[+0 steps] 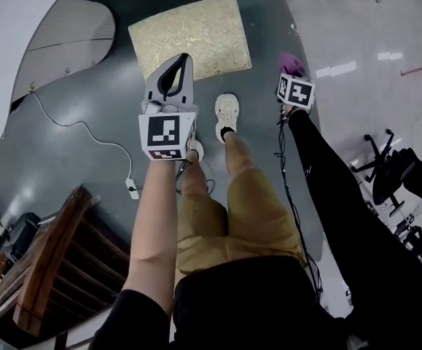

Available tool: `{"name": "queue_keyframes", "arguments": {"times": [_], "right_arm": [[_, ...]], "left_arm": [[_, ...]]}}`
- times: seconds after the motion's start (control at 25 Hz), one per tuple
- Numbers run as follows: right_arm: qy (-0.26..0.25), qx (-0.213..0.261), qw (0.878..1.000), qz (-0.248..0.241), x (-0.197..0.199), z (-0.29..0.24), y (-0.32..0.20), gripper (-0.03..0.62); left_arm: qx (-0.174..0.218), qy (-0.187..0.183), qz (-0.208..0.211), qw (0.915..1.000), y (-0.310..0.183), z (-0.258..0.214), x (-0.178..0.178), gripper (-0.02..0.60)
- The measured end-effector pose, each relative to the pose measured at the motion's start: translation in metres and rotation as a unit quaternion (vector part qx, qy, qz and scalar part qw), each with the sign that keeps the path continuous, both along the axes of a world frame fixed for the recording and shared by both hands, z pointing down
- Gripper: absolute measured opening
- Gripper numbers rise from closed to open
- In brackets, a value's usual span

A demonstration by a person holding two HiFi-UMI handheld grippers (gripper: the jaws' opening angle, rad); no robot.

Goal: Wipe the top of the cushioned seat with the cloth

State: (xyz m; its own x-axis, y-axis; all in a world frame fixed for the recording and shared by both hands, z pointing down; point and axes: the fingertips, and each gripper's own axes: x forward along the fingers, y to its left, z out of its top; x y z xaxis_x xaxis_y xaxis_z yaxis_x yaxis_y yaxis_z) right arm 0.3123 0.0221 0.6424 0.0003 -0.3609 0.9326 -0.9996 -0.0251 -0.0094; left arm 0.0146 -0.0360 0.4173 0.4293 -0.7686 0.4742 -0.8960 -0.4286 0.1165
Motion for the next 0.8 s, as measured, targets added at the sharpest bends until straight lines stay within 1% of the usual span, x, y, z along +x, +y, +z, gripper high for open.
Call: {"name": "queue_keyframes", "arguments": {"times": [0.12, 0.24, 0.36, 0.48, 0.56, 0.64, 0.72, 0.8], "right_arm": [[0.0, -0.001, 1.0, 0.0, 0.012, 0.001, 0.0, 0.083], [-0.003, 0.003, 1.0, -0.008, 0.015, 0.001, -0.004, 0.083], [-0.008, 0.014, 1.0, -0.01, 0.009, -0.003, -0.013, 0.083], [-0.013, 0.034, 0.999, -0.018, -0.005, -0.018, -0.027, 0.083], [-0.02, 0.051, 0.998, -0.023, -0.021, -0.03, -0.041, 0.083], [-0.035, 0.076, 0.996, -0.029, -0.046, -0.044, -0.061, 0.083], [-0.056, 0.105, 0.992, -0.042, -0.083, -0.059, -0.083, 0.083], [-0.076, 0.123, 0.988, -0.057, -0.128, -0.071, -0.098, 0.083]], "left_arm": [[0.002, -0.001, -0.006, 1.0, -0.005, 0.0, 0.007, 0.006], [0.004, -0.001, -0.013, 0.9999, -0.006, 0.0, 0.007, 0.006], [0.005, 0.004, -0.027, 0.9996, -0.009, 0.002, -0.001, 0.006], [0.006, 0.01, -0.039, 0.9992, -0.01, 0.001, -0.013, 0.006], [0.008, 0.014, -0.046, 0.9988, -0.011, 0.002, -0.024, 0.006], [0.011, 0.015, -0.054, 0.9984, -0.014, 0.003, -0.039, 0.006], [0.015, 0.015, -0.06, 0.998, -0.017, 0.003, -0.057, 0.006], [0.014, 0.017, -0.065, 0.9976, -0.016, 0.004, -0.076, 0.006]]}}
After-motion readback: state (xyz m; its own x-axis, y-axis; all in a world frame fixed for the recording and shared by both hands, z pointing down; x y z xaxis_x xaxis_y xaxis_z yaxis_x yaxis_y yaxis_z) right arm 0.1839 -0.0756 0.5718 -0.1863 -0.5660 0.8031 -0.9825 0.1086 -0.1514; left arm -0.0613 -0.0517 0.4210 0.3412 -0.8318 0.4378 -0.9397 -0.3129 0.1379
